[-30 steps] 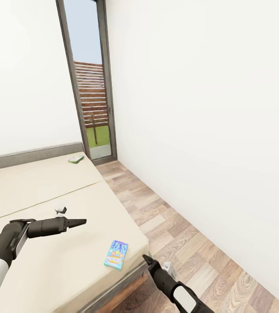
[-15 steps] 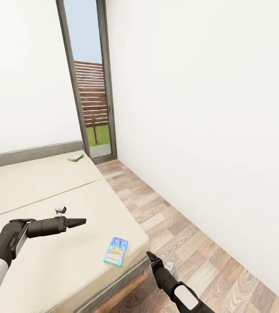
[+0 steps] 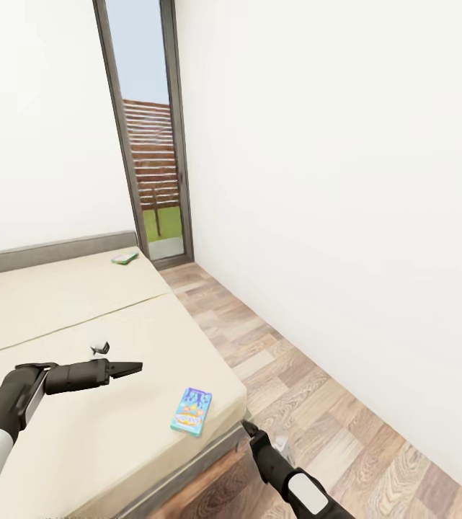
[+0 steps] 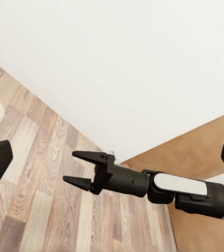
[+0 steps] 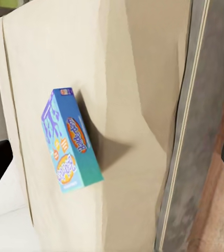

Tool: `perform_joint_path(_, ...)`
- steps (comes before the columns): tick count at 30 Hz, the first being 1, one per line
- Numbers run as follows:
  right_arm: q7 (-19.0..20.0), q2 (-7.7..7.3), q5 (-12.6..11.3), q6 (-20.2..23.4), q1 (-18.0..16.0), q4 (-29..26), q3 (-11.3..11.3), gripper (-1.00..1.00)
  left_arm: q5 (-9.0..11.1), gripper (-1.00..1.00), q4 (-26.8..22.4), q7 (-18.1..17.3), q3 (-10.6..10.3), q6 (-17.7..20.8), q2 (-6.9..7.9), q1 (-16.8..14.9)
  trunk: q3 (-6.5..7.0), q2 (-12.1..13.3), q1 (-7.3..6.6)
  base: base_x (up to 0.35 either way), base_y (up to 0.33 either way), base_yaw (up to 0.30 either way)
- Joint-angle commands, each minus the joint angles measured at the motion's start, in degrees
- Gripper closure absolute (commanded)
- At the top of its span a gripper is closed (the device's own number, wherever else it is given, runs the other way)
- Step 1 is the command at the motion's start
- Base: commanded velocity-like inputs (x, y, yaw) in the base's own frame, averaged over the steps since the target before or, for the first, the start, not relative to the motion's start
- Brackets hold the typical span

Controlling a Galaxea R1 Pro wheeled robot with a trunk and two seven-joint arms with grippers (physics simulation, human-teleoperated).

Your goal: Put all the toys in the child's room - the three board games (two on the bed and one on the table), the two jigsaw puzzles on the table, and the tennis ball on the table - inside the toy box on the table in the child's room.

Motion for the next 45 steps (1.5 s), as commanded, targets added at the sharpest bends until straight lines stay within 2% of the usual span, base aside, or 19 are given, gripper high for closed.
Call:
perform_joint_path(1,0.06,0.01,-0.42,0.33,-0.03,0.06,-0.14,-1.00,-0.12,-1.00,-0.01,-0.27,0.05,0.66,0.00,-0.03,-0.24,-0.44,0.22,0.000,0.000,0.000)
perform_joint_path(5,0.20,0.01,-0.40,0.26,-0.03,0.24,-0.04,-1.00,-0.09,-1.00,-0.01,-0.27,0.02,0.83,0.00,-0.03,-0.96,-2.05,1.10,0.000,0.000,0.000)
perform_joint_path(21,0.11,0.01,-0.28,-0.23,-0.03,0.35,-0.04,-1.00,-0.08,-1.00,-0.07,-0.27,0.01,0.82,0.20,-0.03,-0.96,-2.05,1.10,-0.002,0.000,0.000)
perform_joint_path(30,-0.06,0.01,-0.25,-0.21,-0.03,0.39,-0.03,-1.00,-0.08,-1.00,-0.09,-0.27,-0.01,0.82,0.43,-0.03,-0.92,-2.05,1.10,-0.135,0.048,0.016)
perform_joint_path(45,0.00,0.01,-0.24,-0.29,-0.03,0.39,0.00,-1.00,-0.08,-1.00,-0.10,-0.27,-0.02,0.72,0.46,-0.03,-0.41,-2.05,1.10,-0.023,0.015,0.211)
